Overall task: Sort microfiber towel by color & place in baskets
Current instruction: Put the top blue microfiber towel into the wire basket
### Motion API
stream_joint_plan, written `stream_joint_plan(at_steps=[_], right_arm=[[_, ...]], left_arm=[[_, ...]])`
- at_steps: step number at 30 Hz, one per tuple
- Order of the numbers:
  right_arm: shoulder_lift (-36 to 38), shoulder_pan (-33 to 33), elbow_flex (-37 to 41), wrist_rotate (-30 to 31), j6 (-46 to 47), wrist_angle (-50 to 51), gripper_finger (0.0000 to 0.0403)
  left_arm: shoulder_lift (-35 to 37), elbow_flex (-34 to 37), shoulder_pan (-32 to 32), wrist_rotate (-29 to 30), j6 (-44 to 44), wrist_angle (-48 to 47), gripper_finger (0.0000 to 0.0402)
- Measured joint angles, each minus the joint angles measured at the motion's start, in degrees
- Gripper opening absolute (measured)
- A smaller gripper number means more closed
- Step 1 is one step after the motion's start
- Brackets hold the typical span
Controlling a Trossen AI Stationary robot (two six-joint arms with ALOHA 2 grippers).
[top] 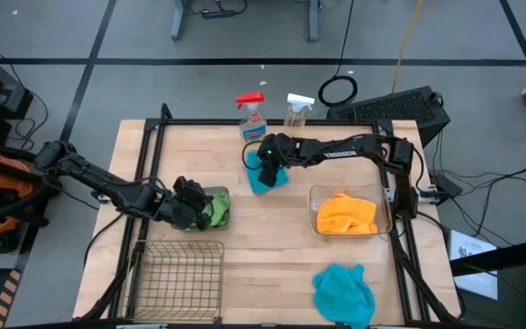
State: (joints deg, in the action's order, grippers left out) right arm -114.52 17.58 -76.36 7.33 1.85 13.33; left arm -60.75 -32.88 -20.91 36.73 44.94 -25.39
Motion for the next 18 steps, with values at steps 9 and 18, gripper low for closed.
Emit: stream_joint_plan(at_steps=[9,18], right_arm=[[0.00,-0.28,0.00,-0.18,0.07,2.72,0.0008],[3.29,-3.07,-0.04,-6.45,2.42,6.73,0.0003]], left_arm=[[0.00,-0.01,-0.09,-0.04,-4.16,5.16,0.0008],[0.02,-0.02,-0.15,0.98,-5.44,5.84,0.0008]])
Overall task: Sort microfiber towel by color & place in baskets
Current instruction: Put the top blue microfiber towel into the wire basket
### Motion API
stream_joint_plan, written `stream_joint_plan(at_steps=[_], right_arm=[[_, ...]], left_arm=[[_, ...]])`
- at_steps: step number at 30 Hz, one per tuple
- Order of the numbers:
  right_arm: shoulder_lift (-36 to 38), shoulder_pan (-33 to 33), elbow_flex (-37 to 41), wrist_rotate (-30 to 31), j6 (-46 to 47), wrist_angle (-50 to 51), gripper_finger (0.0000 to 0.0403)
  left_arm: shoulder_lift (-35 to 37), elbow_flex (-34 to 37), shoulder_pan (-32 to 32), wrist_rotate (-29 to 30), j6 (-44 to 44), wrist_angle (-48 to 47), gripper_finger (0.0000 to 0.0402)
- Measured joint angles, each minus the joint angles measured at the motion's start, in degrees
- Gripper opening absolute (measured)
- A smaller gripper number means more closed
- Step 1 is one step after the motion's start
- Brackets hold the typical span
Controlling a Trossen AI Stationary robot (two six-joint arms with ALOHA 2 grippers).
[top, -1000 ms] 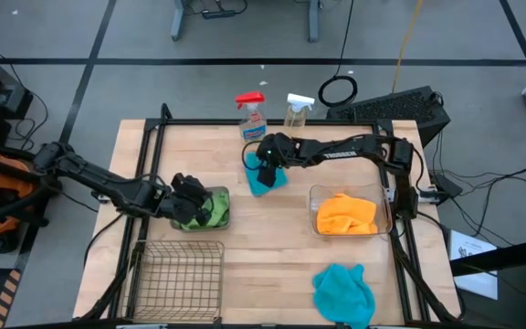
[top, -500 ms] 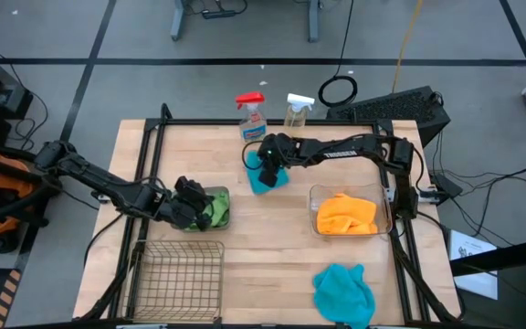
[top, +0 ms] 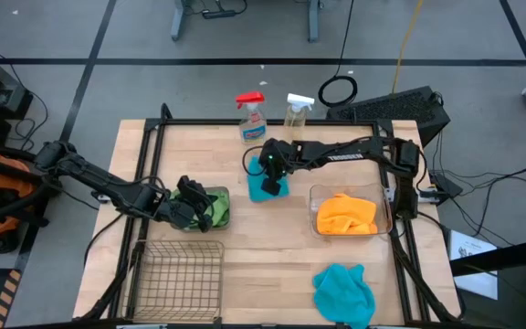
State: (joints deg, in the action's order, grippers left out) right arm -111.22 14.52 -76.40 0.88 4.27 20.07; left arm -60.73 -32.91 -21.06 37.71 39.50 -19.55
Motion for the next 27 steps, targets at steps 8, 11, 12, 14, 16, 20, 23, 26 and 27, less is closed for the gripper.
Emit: stream_joint_plan(at_steps=[8,11,12,14,16,20,23,26,27], right_arm=[[8.44,-7.10,0.02,0.82,-1.61,0.73,0.0001],[12.24,-10.60,0.02,4.82,-1.97,0.64,0.0001],[13.57,-11.98,0.02,6.96,-1.99,1.10,0.0001],[15.91,-14.87,0.02,11.51,-2.25,1.50,0.0001],[17.83,-17.87,0.02,15.57,-2.59,3.65,0.0001],[20.71,-23.64,0.02,22.13,-1.18,8.05,0.0000],[21.96,-27.05,0.02,26.72,0.05,9.17,0.0000],[22.03,-29.76,0.02,29.98,-0.36,8.89,0.0000],[22.01,-30.45,0.02,30.85,-0.50,8.77,0.0000]], left_arm=[[0.00,0.00,0.02,5.59,-5.88,8.40,0.0010],[0.00,0.01,0.04,6.03,-10.10,15.01,0.0024],[0.00,0.00,0.02,6.06,-11.89,17.98,0.0032],[0.00,0.00,0.04,6.08,-15.82,23.60,0.0053],[0.00,0.00,0.04,6.05,-20.71,29.38,0.0080],[0.00,-0.25,0.28,2.16,-25.15,37.97,0.0146],[-0.96,-1.29,0.85,-1.22,-24.78,39.21,0.0197],[-3.69,-1.49,0.92,-1.52,-24.38,39.73,0.0241],[-5.14,-1.49,0.92,-1.74,-24.40,41.61,0.0253]])
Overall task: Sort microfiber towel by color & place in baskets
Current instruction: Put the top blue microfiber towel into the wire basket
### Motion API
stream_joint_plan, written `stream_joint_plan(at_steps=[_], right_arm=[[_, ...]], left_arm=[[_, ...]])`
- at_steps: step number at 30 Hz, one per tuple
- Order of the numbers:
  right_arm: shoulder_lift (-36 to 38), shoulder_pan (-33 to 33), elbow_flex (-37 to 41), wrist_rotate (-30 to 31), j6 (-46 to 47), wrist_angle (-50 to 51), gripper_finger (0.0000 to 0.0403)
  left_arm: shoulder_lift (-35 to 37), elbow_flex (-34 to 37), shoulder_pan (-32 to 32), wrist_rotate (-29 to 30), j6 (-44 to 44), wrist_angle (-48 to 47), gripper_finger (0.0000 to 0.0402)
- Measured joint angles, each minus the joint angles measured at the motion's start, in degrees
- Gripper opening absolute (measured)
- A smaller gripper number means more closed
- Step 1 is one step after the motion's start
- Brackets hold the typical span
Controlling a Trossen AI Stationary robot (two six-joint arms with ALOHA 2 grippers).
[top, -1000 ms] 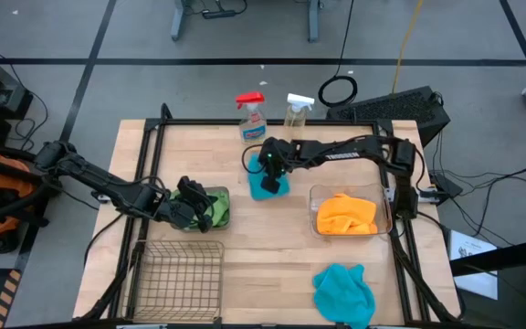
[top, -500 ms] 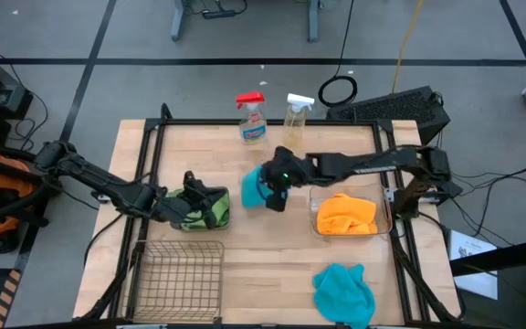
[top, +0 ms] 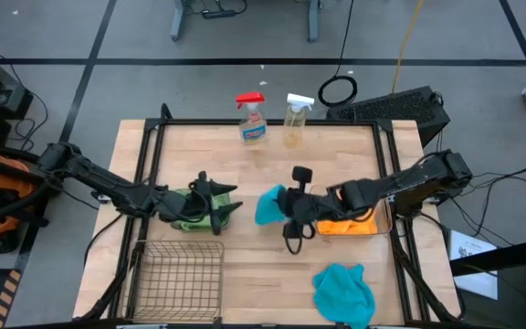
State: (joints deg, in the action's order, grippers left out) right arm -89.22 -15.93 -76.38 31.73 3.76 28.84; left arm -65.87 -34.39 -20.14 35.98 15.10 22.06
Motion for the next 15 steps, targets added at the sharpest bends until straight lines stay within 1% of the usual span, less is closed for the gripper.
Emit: stream_joint_plan(at_steps=[4,8,12,15], right_arm=[[0.01,-1.33,0.00,1.45,-0.19,-0.42,0.0000],[-0.01,-1.82,0.03,1.91,-0.88,-1.55,0.0000],[-0.01,-2.52,0.02,2.54,-2.79,-2.64,0.0000],[-0.01,-3.05,0.02,2.73,-5.05,-3.67,0.0000]], left_arm=[[-6.25,-0.07,-0.02,-1.86,-1.62,8.59,0.0291],[-11.61,-0.49,-0.13,-2.80,-3.64,16.76,0.0311],[-15.54,-2.89,-0.35,-3.00,-3.98,17.71,0.0318],[-17.03,-4.03,-0.42,-3.13,-5.63,17.45,0.0318]])
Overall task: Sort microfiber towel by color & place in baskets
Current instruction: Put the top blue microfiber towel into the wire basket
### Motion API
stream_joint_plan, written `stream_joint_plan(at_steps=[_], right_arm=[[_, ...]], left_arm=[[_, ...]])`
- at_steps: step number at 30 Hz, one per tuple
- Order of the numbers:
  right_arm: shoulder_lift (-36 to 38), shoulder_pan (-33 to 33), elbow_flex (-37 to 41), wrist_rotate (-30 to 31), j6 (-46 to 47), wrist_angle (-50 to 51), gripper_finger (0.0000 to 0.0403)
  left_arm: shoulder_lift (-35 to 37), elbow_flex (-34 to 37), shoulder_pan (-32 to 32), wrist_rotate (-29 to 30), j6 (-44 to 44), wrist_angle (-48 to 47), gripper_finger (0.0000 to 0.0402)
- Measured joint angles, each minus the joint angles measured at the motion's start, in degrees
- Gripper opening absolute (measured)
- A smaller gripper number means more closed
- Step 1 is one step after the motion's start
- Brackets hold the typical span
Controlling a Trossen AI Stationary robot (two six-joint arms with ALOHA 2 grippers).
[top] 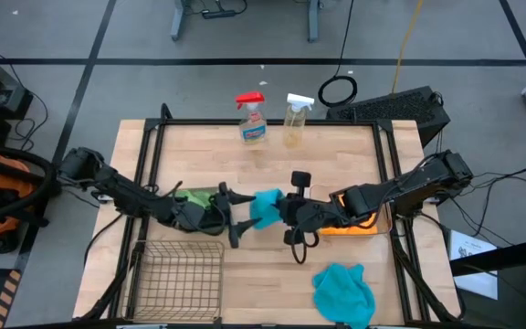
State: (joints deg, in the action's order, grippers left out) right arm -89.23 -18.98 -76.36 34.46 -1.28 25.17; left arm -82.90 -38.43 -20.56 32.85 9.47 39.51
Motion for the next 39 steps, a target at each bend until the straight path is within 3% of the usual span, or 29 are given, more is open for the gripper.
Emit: stream_joint_plan(at_steps=[11,20,28,39], right_arm=[[0.00,-5.28,0.02,-0.07,-9.15,-0.48,0.0000],[0.00,-9.34,0.02,0.56,-19.40,-0.57,0.0000],[0.00,-10.01,0.02,4.68,-22.77,-1.81,0.0000],[0.00,-9.23,0.02,4.81,-23.36,-4.43,0.0000]], left_arm=[[2.39,-0.25,-1.33,-4.03,-4.84,-3.98,0.0319],[1.66,-0.25,2.38,-21.90,-2.27,-4.07,0.0319],[-0.95,-0.19,3.29,-24.56,-2.30,1.03,0.0319],[-8.91,-0.26,3.17,-22.10,-2.56,9.31,0.0319]])
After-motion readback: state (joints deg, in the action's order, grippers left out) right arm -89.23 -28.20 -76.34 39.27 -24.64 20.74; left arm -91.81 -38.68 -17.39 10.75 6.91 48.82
